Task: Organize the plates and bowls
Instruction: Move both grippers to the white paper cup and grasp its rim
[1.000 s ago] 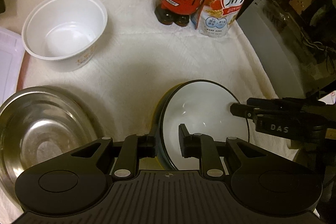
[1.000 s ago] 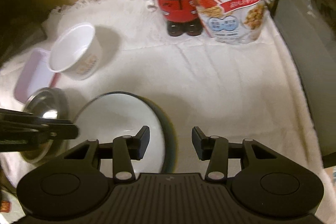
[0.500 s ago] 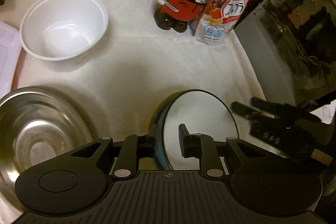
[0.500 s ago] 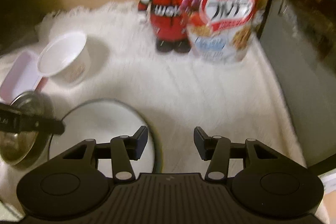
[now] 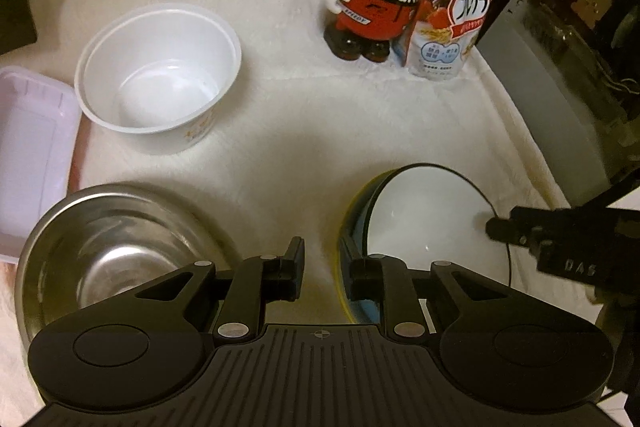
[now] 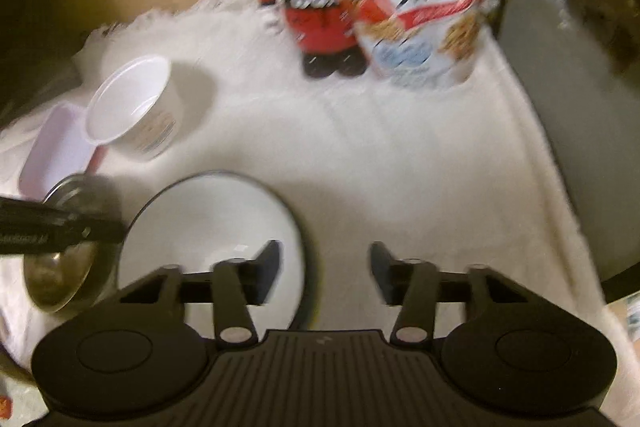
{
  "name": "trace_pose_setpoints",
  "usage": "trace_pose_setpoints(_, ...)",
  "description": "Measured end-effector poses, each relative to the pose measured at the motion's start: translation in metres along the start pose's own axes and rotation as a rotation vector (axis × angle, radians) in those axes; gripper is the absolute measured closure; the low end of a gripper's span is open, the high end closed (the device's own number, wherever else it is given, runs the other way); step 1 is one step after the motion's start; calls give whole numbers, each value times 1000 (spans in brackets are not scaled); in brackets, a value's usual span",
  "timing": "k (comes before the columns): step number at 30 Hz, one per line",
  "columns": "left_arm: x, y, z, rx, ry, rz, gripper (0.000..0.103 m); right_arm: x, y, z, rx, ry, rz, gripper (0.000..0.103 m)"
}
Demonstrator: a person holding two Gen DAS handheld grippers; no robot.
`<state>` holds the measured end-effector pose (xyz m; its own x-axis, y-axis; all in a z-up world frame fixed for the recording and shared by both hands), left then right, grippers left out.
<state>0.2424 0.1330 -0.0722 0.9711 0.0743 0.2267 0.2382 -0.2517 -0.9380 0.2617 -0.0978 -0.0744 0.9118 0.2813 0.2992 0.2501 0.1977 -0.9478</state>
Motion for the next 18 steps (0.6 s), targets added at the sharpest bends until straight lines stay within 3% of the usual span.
trace_pose_setpoints(7, 7, -15, 5, -54, -15, -55, 81, 14, -22, 24, 24, -55, -45, 65)
trace_pose_setpoints(10, 16, -36, 34, -150, -116, -137, 81, 34, -34, 38, 47, -77, -70, 64)
trace_pose_setpoints(12, 24, -55, 66, -178, -213, -234, 81, 52, -40, 52, 56, -103, -80, 60)
trace_pose_setpoints(16, 40, -78, 128, -106, -381, -375, 81, 101, -35, 77, 83, -162, -74, 49)
trace_pose_setpoints(18, 50, -70, 148, -36, -423, -343, 81, 124, -22, 87, 64, -170, -55, 47)
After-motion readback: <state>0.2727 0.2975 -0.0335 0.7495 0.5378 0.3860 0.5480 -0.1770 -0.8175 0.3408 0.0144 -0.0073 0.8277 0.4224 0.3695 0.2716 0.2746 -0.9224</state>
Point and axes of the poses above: each gripper's, at about its wrist camera, not at the fingertips, and y roughly the way its jaws point, z to its left, x to its top, the point moved 3 cm from there along y, roughly the way its jaws point, and after that the axes turned 13 degrees about z, right-handed, at the moved point
